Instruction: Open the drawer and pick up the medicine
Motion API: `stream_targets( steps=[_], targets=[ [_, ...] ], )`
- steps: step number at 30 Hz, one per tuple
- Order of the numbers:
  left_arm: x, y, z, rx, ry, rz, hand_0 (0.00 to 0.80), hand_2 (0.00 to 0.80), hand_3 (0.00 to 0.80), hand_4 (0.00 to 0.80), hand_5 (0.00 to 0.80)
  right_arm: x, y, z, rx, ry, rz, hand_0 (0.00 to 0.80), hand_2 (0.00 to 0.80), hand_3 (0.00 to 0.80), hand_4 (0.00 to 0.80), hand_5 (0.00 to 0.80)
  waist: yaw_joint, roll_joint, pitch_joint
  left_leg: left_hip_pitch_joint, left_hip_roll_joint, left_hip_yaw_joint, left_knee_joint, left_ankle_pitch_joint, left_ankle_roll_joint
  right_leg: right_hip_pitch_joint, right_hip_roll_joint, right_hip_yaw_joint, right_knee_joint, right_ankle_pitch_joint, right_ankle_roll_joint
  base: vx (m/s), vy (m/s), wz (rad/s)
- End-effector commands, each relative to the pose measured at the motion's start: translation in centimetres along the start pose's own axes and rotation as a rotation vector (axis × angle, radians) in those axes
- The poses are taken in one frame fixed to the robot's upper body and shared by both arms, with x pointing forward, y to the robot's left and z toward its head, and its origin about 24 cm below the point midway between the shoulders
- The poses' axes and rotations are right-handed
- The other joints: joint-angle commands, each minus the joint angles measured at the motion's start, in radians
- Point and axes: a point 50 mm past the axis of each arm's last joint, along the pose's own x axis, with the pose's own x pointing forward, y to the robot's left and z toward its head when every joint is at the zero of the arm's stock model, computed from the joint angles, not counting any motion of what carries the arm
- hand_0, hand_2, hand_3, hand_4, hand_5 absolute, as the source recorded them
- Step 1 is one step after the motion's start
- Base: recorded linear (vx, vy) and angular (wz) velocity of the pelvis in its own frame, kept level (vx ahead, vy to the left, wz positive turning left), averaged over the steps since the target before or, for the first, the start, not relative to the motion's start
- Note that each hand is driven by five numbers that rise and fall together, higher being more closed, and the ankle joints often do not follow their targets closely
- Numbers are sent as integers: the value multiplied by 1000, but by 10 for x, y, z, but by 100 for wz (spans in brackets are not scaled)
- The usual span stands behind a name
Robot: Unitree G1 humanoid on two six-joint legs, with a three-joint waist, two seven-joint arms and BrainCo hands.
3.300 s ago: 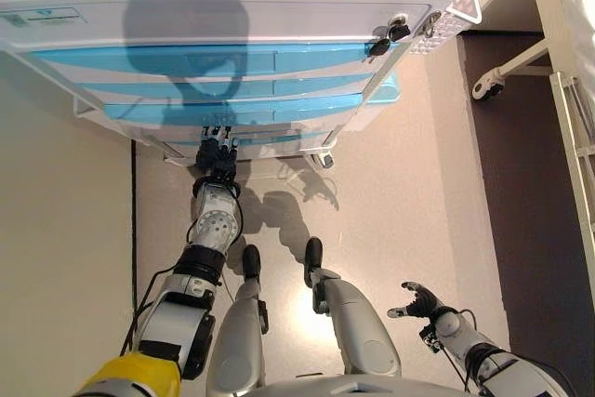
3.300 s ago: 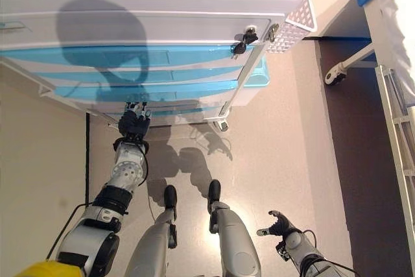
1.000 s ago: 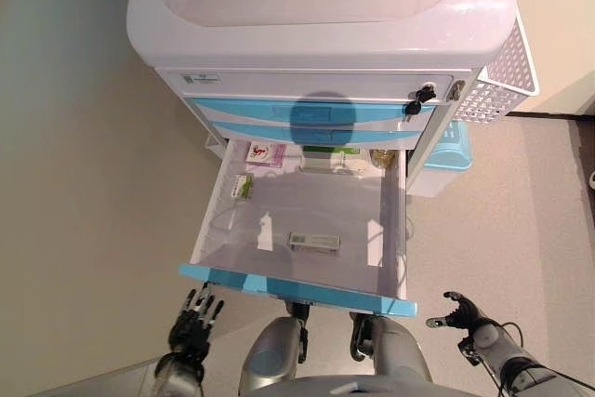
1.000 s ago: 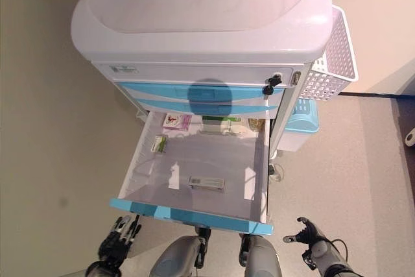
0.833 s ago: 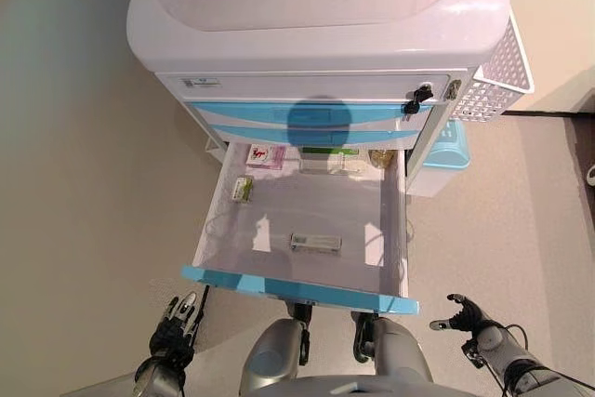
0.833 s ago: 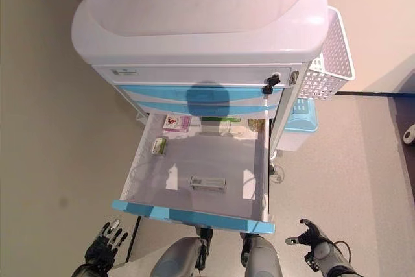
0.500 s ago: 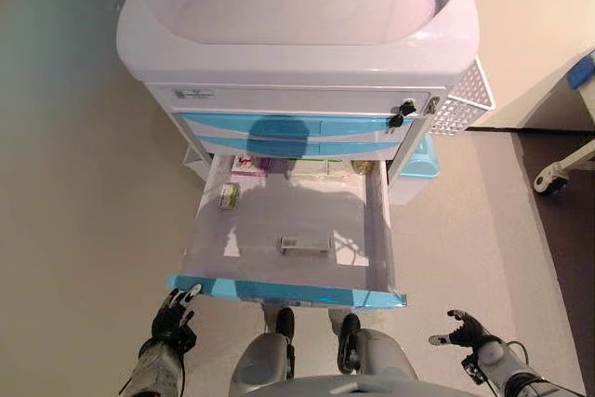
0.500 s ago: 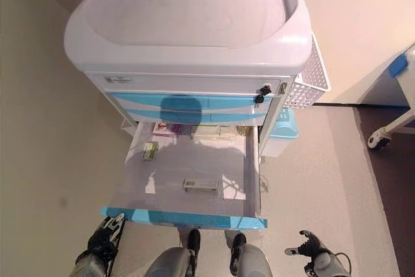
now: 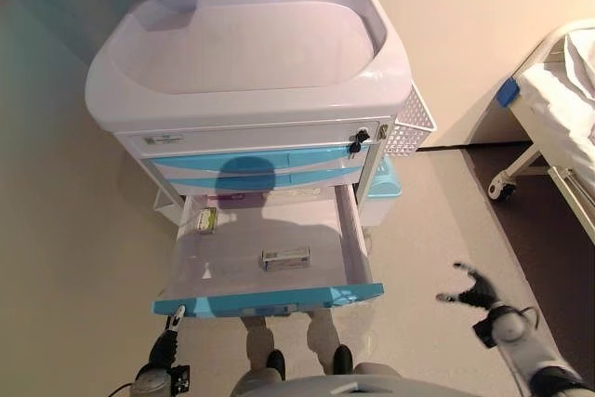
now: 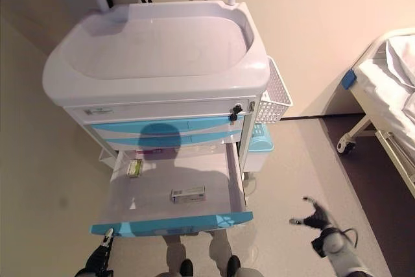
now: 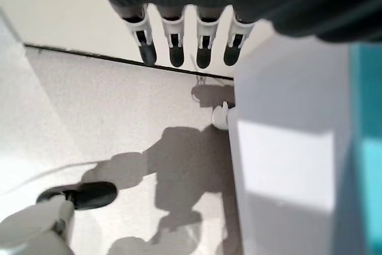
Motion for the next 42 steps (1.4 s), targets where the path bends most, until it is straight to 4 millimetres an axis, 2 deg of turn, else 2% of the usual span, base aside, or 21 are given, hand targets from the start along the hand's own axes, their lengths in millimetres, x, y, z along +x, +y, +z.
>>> stream_targets(
  steps=[1, 7, 9, 10, 13, 14, 18, 19, 24, 25, 29, 31, 32, 33, 35, 36, 39, 40, 42],
  targets=[
    [-25, 2, -79, 107, 342, 15, 0, 0, 0, 0, 0, -3, -30, 43, 170, -238, -65, 0, 0, 0, 0, 0, -11, -51, -7, -16, -73, 3, -62, 44, 42, 0, -34, 16, -7, 46, 99, 15, 3, 4],
    [-36, -6, -98, 99, 399, -31, 0, 0, 0, 0, 0, -25, -48, 95, 360, -535, -12, 0, 0, 0, 0, 0, -3, -60, -33, -17, -71, 4, -62, 43, 35, 23, -33, 8, -54, 67, 104, 0, -1, -3],
    [-39, -3, -103, 139, 413, -39, 0, 0, 0, 0, 0, -29, -52, 118, 334, -636, 40, 0, 0, 0, 0, 0, 8, -67, -41, -18, -70, 3, -62, 44, 32, 28, -34, 5, -66, 72, 105, 0, 0, 0],
    [-39, -3, -103, 139, 413, -39, 0, 0, 0, 0, 0, -29, -52, 118, 334, -636, 41, 0, 0, 0, 0, 0, 8, -67, -41, -18, -70, 3, -62, 44, 32, 29, -34, 5, -66, 72, 105, 1, -2, 4],
    [-39, 0, -104, 191, 414, -51, 0, 0, 0, 0, 0, -31, -51, 140, 323, -713, 126, 0, 0, 0, 0, 0, 24, -75, -44, -20, -71, 2, -62, 46, 29, 33, -36, -1, -74, 78, 106, 2, 0, 5],
    [-39, 0, -103, 206, 405, -57, 0, 0, 0, 0, 0, -30, -46, 149, 339, -738, 189, 0, 0, 0, 0, 0, 32, -78, -44, -20, -72, 0, -62, 46, 29, 34, -37, -9, -73, 78, 106, 3, 3, 5],
    [-38, 0, -102, 208, 394, -60, 0, 0, 0, 0, 0, -28, -37, 157, 350, -750, 265, 0, 0, 0, 0, 0, 39, -81, -40, -20, -72, -5, -62, 47, 29, 39, -40, -14, -72, 77, 106, 3, 3, 5],
    [-37, 0, -99, 217, 386, -65, 0, 0, 0, 0, 0, -28, -29, 171, 346, -788, 329, 0, 0, 0, 0, 0, 49, -85, -32, -21, -73, -11, -62, 50, 29, 37, -43, -21, -67, 77, 105, 0, 0, 0],
    [-35, -3, -96, 238, 365, -78, 0, 0, 0, 0, 0, -24, -11, 197, 314, -841, 413, 0, 0, 0, 0, 0, 72, -87, -12, -25, -77, -20, -62, 53, 34, 34, -49, -35, -57, 75, 104, -10, 3, 13],
    [-34, -4, -94, 245, 356, -80, 0, 0, 0, 0, 0, -22, -3, 207, 285, -860, 436, 0, 0, 0, 0, 0, 83, -89, -6, -27, -78, -24, -62, 54, 35, 33, -51, -42, -54, 75, 104, 0, 0, 0],
    [-33, -6, -91, 255, 343, -78, 0, 0, 0, 0, 0, -15, 12, 218, 241, -859, 444, 0, 0, 0, 0, 0, 100, -92, 6, -32, -81, -34, -62, 57, 37, 29, -55, -54, -51, 74, 105, -3, -1, 12],
    [-29, -4, -82, 247, 298, -55, 0, 0, 0, 0, 0, -10, 19, 219, 216, -844, 437, 0, 0, 0, 0, 0, 108, -93, 16, -37, -82, -44, -62, 61, 38, 26, -59, -63, -46, 72, 104, -6, -7, 21],
    [-24, -2, -70, 216, 236, -24, 0, 0, 0, 0, 0, -8, 22, 220, 196, -838, 422, 0, 0, 0, 0, 0, 121, -94, 22, -42, -84, -53, -62, 64, 38, 26, -60, -71, -44, 71, 104, -20, -37, 19],
    [-19, 4, -57, 133, 181, 34, 0, 0, 0, 0, 0, -6, 27, 220, 211, -827, 413, 0, 0, 0, 0, 0, 136, -99, 33, -54, -89, -74, -62, 71, 37, 22, -65, -92, -42, 68, 104, -18, -36, 17],
    [-17, 7, -50, 65, 153, 55, 0, 0, 0, 0, 0, -6, 29, 220, 214, -827, 407, 0, 0, 0, 0, 0, 142, -101, 37, -63, -93, -87, -62, 76, 37, 20, -68, -105, -41, 67, 104, -3, -38, 47],
    [-13, 13, -34, -20, 80, 98, 0, 0, 0, 0, 0, -5, 33, 216, 211, -811, 398, 0, 0, 0, 0, 0, 157, -103, 43, -74, -98, -113, -62, 82, 37, 21, -74, -129, -41, 63, 104, 11, -38, 53],
    [-12, 15, -28, -52, 47, 108, 0, 0, 0, 0, 0, -5, 34, 214, 205, -807, 389, 0, 0, 0, 0, 0, 159, -103, 43, -77, -103, -125, -62, 84, 37, 24, -78, -141, -42, 61, 104, 20, -18, 41],
    [-11, 20, -10, -153, -44, 128, 0, 0, 0, 0, 0, -3, 36, 211, 206, -787, 374, 0, 0, 0, 0, 0, 171, -102, 43, -81, -108, -143, -62, 86, 37, 25, -83, -162, -40, 57, 103, 30, -25, 31],
    [-11, 27, 5, -225, -124, 143, 0, 0, 0, 0, 0, 0, 39, 208, 215, -766, 358, 0, 0, 0, 0, 0, 178, -100, 43, -86, -112, -160, -62, 88, 38, 27, -86, -179, -38, 53, 102, 33, -23, 24]
  ],
)
